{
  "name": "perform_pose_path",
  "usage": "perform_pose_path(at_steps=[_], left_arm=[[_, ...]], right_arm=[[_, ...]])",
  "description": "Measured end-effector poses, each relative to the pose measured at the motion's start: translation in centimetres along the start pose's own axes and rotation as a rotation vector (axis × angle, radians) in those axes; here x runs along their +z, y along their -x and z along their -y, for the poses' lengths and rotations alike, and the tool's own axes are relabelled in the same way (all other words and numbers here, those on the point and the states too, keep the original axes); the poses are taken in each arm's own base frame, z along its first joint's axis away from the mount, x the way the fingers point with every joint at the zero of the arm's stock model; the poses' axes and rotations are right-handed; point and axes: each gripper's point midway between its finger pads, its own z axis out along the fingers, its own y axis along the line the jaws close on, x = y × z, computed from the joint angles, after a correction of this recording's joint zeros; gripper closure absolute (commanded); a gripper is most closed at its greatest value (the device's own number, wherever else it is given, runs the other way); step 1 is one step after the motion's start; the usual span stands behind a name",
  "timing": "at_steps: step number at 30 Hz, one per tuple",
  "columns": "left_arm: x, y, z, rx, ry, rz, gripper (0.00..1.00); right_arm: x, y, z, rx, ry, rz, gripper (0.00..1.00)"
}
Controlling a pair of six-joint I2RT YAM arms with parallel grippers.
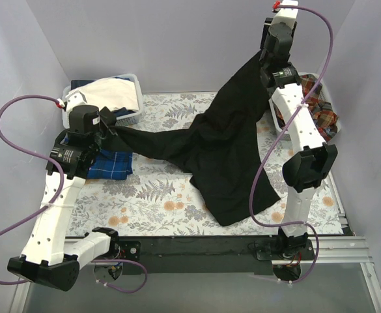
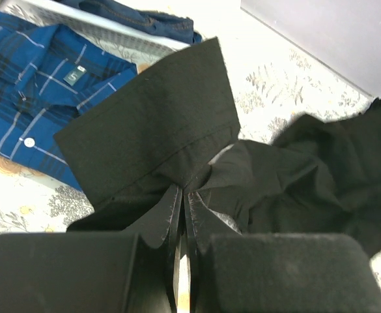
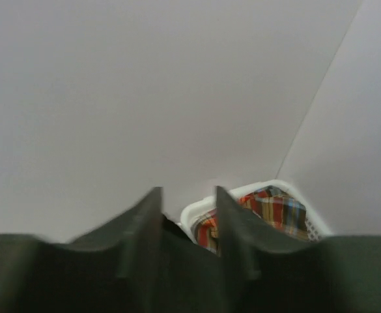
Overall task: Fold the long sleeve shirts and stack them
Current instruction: Flatten the shirt out
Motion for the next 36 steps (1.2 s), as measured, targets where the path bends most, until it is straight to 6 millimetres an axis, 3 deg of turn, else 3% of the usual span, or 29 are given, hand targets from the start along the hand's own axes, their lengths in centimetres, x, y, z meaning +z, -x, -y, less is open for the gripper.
perform_pose_path(at_steps=[1,4,8,10,13,15,18,21,24,30,36], left_arm=[[0.1,-0.2,0.0,0.000,-0.003,-0.005,1.00],[0.4,-0.6,0.1,0.003,-0.005,-0.021,1.00],[0.9,-0.8,0.5,0.006,-0.012,-0.034,1.00],[1.1,-1.0,0.7,0.010,-0.017,-0.042,1.00],[1.6,-1.1,1.1,0.013,-0.027,-0.049,1.00],[1.9,-1.2,1.4,0.016,-0.035,-0.052,1.00],[2.3,-1.2,1.7,0.022,-0.043,-0.056,1.00],[2.8,-1.4,1.9,0.030,-0.043,-0.062,1.00],[3.3,-1.6,2.0,0.038,-0.042,-0.075,1.00],[3.8,-0.5,2.9,0.039,-0.048,-0.056,1.00],[3.1,1.5,3.6,0.016,-0.063,-0.004,1.00]], right_arm=[[0.5,-0.6,-0.1,0.005,0.013,-0.014,0.23],[1.3,-2.4,0.0,0.042,0.055,-0.069,0.06],[-0.2,-4.3,-0.4,0.071,0.124,-0.163,0.03],[-2.7,-6.3,-0.5,0.069,0.168,-0.252,0.05],[-8.5,-10.1,-0.2,0.067,0.235,-0.416,0.11],[-13.2,-13.7,1.0,0.053,0.252,-0.543,0.15],[-20.8,-20.5,3.7,0.025,0.244,-0.755,0.25],[-27.0,-26.5,7.2,-0.007,0.186,-0.938,0.28],[-31.9,-30.7,10.3,-0.041,0.120,-1.085,0.28],[-36.6,-35.3,12.4,-0.074,0.063,-1.261,0.33],[-39.0,-38.6,12.6,-0.098,0.050,-1.394,0.34]])
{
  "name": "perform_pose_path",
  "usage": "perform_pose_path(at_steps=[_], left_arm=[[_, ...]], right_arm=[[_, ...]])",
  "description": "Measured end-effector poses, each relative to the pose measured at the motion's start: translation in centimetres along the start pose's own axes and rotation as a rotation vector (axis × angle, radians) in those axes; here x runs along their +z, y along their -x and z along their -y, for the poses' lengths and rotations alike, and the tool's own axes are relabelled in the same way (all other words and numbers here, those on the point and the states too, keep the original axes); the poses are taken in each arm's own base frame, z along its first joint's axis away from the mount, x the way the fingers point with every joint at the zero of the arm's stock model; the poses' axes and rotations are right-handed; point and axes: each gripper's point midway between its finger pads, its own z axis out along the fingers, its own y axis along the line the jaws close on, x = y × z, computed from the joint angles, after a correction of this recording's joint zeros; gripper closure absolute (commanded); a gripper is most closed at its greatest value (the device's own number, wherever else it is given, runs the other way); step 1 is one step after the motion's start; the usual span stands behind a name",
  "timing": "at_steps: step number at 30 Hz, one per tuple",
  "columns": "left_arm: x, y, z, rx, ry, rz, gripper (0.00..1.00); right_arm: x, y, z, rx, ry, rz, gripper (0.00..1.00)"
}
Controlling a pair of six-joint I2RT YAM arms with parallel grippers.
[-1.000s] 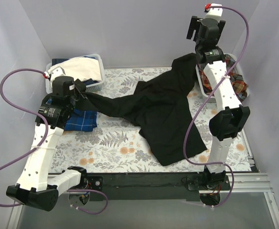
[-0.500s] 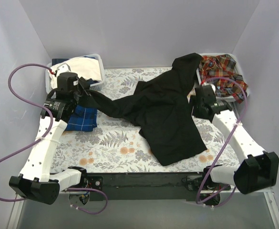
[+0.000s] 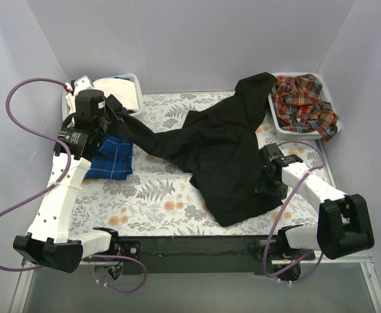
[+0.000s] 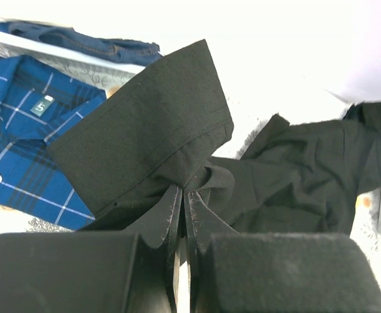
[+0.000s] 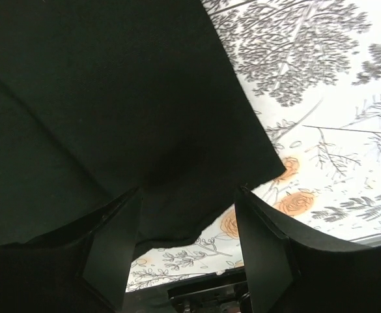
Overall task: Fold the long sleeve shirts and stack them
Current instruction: Flatten the shirt out
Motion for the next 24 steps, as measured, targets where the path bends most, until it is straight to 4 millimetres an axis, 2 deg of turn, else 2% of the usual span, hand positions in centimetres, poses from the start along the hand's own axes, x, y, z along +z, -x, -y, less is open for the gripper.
perform_pose_path(at_steps=[3,6,9,10,11,16,18,21,24], left_arm=[[-0.3,0.7,-0.1,-0.013,0.013,0.024,1.00],[-0.9,1.5,-0.6,-0.027,0.038,0.055,1.00],[-2.0,2.8,-1.4,-0.041,0.075,0.103,1.00],[-2.6,3.5,-1.7,-0.047,0.089,0.127,1.00],[-3.2,4.2,-2.1,-0.054,0.106,0.153,1.00],[-6.8,8.1,-3.6,-0.100,0.169,0.295,1.00],[-8.4,9.2,-4.4,-0.119,0.192,0.345,1.00],[-10.7,10.1,-6.0,-0.143,0.231,0.408,1.00],[-12.6,10.7,-7.2,-0.159,0.252,0.462,1.00]], right_arm=[[1.1,-0.7,-0.4,-0.009,0.004,-0.047,0.35],[2.1,-0.9,-1.1,-0.021,0.019,-0.088,0.43],[2.3,-0.8,-1.9,-0.029,0.044,-0.119,0.72],[2.4,-0.7,-2.3,-0.032,0.057,-0.132,0.92],[2.4,-0.6,-2.7,-0.037,0.066,-0.143,0.99],[2.6,0.6,-3.3,-0.056,0.044,-0.175,0.99],[2.7,2.4,-3.6,-0.059,0.017,-0.143,0.99],[2.2,7.1,-4.3,-0.050,-0.017,-0.046,0.99],[-0.3,14.4,-5.5,-0.023,-0.021,0.127,0.99]])
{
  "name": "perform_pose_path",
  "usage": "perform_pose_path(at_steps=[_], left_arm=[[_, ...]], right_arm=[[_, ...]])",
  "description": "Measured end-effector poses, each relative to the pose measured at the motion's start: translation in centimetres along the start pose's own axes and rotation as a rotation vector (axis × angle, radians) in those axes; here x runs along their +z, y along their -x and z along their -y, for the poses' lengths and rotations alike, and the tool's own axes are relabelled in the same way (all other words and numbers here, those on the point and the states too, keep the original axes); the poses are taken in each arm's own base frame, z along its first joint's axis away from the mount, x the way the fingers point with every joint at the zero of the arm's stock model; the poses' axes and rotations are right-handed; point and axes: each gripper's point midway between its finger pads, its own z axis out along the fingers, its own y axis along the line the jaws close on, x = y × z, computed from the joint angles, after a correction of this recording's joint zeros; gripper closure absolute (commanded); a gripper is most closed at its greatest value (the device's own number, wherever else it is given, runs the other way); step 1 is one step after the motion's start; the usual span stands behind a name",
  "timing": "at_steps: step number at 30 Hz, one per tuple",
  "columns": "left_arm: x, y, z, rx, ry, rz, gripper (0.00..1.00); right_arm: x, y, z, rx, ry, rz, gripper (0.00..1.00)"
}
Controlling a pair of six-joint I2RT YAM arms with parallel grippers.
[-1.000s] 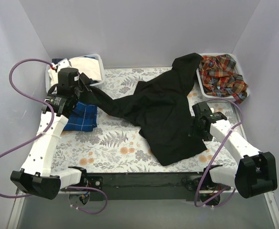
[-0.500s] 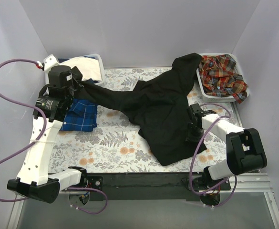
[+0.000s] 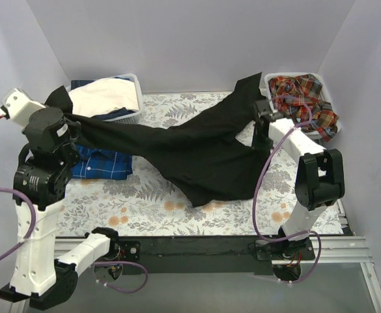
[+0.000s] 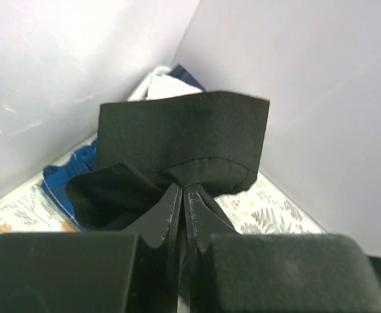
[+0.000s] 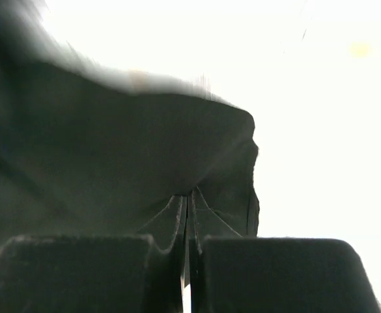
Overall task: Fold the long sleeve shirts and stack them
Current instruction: Flatten the shirt out
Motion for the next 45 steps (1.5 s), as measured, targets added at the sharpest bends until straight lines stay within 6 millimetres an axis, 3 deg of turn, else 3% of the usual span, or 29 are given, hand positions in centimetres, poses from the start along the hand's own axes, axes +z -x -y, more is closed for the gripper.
perform_pose_path(at_steps=[3,5,6,7,9,10,13,17,21,24,27,30,34,36,39,41,45], left_arm=[[-1.2,1.3,-1.3,-0.007,0.007,0.049,1.00],[-1.8,2.2,-1.9,-0.015,0.007,0.081,1.00],[-2.1,2.6,-2.3,-0.019,0.007,0.095,1.00],[-2.3,2.8,-2.5,-0.021,0.007,0.102,1.00],[-2.5,2.4,-2.9,-0.025,0.001,0.104,0.99],[-2.4,1.7,-3.0,-0.016,-0.003,0.092,0.99],[-1.4,-2.0,-2.7,0.027,-0.023,0.007,0.94],[0.5,-9.1,-2.4,0.115,-0.037,-0.165,0.92],[1.7,-15.3,-2.4,0.185,-0.045,-0.319,0.92],[1.9,-16.6,-2.2,0.197,-0.057,-0.357,0.94],[2.1,-16.3,-1.7,0.186,-0.066,-0.341,0.99],[2.4,-15.5,-1.5,0.182,-0.053,-0.317,1.00],[2.6,-13.4,-0.7,0.159,-0.049,-0.270,1.00],[2.5,-11.8,-0.1,0.135,-0.061,-0.239,1.00],[2.0,-8.9,1.4,0.085,-0.100,-0.185,1.00],[1.6,-7.2,2.2,0.054,-0.128,-0.154,1.00],[0.8,-5.0,3.5,0.008,-0.183,-0.116,1.00]], right_arm=[[-3.1,8.6,-0.5,0.040,-0.005,0.190,0.95],[-5.1,13.7,-0.7,0.058,-0.008,0.303,0.75],[-5.8,15.7,-1.0,0.061,-0.005,0.350,0.57],[-6.4,17.5,-1.1,0.058,-0.007,0.384,0.49],[-6.9,20.3,-1.8,0.047,0.007,0.434,0.34],[-6.8,21.0,-2.2,0.035,0.016,0.444,0.33],[-5.7,21.2,-3.4,-0.009,0.049,0.419,0.25],[-4.1,18.9,-4.1,-0.050,0.088,0.347,0.25],[-3.6,11.7,-3.6,-0.112,0.121,0.215,0.32],[-4.5,5.1,-3.1,-0.159,0.158,0.127,0.47],[-5.2,-1.8,-3.1,-0.189,0.223,0.051,0.57],[-5.0,-9.1,-3.2,-0.233,0.270,-0.056,0.58],[-4.1,-14.3,-4.4,-0.285,0.295,-0.152,0.51],[-4.1,-15.2,-5.6,-0.297,0.322,-0.166,0.41],[-3.8,-14.8,-7.7,-0.264,0.384,-0.149,0.36],[-3.5,-14.5,-8.7,-0.243,0.413,-0.144,0.37],[-2.3,-13.9,-11.3,-0.216,0.454,-0.171,0.51]])
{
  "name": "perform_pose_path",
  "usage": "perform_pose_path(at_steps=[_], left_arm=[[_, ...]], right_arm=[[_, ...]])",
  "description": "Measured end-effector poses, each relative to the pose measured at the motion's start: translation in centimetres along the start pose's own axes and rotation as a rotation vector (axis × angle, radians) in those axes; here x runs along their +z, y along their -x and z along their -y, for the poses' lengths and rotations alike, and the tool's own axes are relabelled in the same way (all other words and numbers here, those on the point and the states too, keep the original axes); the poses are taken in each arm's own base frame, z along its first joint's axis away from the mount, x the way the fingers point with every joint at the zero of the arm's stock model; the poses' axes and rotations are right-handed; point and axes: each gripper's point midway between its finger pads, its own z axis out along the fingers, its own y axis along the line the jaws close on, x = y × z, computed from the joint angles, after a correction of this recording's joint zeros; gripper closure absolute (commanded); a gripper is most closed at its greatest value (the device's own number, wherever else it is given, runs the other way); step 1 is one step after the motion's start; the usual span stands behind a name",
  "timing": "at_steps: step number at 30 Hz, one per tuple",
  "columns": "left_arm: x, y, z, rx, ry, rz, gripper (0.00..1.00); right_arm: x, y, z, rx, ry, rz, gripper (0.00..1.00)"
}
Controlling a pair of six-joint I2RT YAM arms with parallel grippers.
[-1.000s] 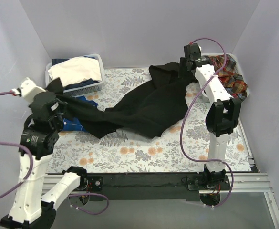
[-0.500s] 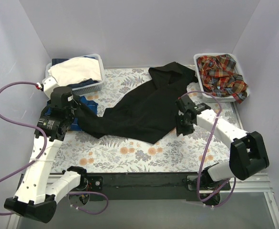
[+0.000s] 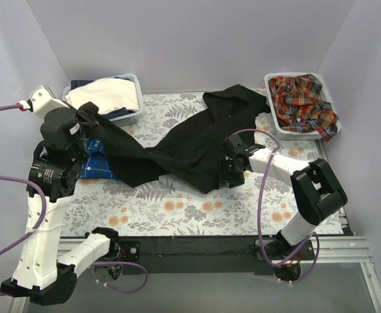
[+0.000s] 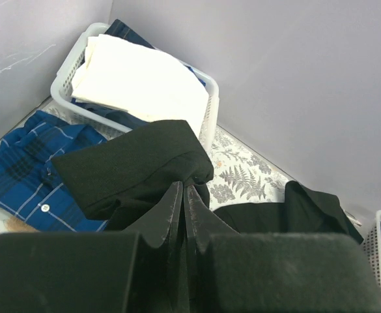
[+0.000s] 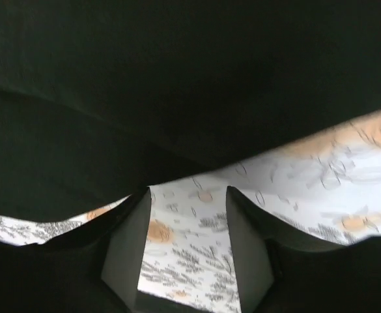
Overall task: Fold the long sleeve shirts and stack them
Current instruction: Flatten the shirt out
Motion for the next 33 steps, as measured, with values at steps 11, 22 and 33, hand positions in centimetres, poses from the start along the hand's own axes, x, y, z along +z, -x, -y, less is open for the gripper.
perform_pose_path(at_steps=[11,22,33], left_arm=[[0.1,1.2,2.5,0.007,-0.066,0.008,1.00],[-0.6,2.9,3.8,0.024,-0.101,0.054,1.00],[0.3,1.5,2.6,0.083,-0.038,0.056,1.00]], right_arm=[[2.1,0.8,-3.7,-0.034,0.026,0.023,0.43],[3.4,5.2,-3.7,0.014,-0.094,0.134,0.99],[0.5,8.2,-4.0,-0.008,-0.148,0.217,0.99]])
